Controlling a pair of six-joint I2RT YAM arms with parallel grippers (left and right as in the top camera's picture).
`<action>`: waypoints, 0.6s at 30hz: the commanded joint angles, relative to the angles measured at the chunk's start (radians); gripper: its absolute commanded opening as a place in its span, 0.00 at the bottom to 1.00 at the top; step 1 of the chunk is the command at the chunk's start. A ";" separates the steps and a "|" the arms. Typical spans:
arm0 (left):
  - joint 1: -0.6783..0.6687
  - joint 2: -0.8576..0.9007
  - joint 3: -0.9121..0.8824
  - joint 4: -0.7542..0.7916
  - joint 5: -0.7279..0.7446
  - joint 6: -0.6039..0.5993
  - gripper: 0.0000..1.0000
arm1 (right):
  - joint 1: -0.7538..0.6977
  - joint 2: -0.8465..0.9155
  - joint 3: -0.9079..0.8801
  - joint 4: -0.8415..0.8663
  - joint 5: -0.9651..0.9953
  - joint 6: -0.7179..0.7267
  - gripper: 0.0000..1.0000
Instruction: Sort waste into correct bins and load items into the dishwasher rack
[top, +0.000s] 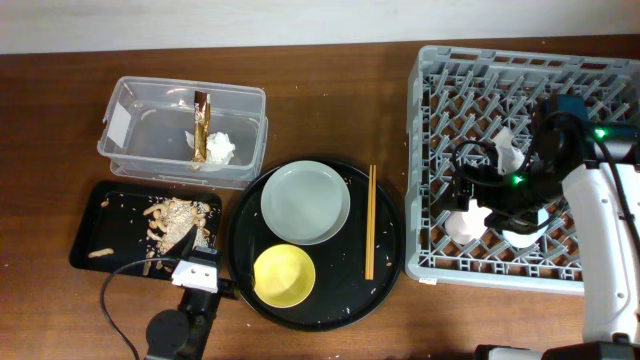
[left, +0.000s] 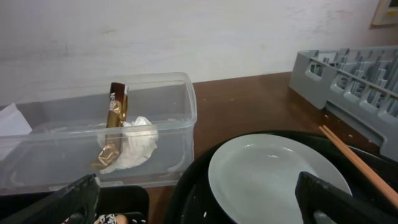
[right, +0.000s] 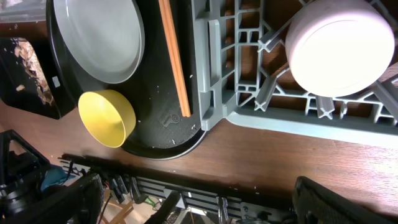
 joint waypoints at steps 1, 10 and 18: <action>0.006 -0.008 -0.004 -0.003 0.010 0.019 1.00 | 0.006 0.002 0.000 0.000 -0.005 -0.008 0.98; 0.006 -0.008 -0.004 -0.003 0.010 0.019 1.00 | 0.006 0.002 0.000 0.008 -0.010 0.000 0.99; 0.006 -0.008 -0.004 -0.003 0.010 0.019 1.00 | 0.072 -0.010 -0.001 0.140 -0.157 -0.042 0.98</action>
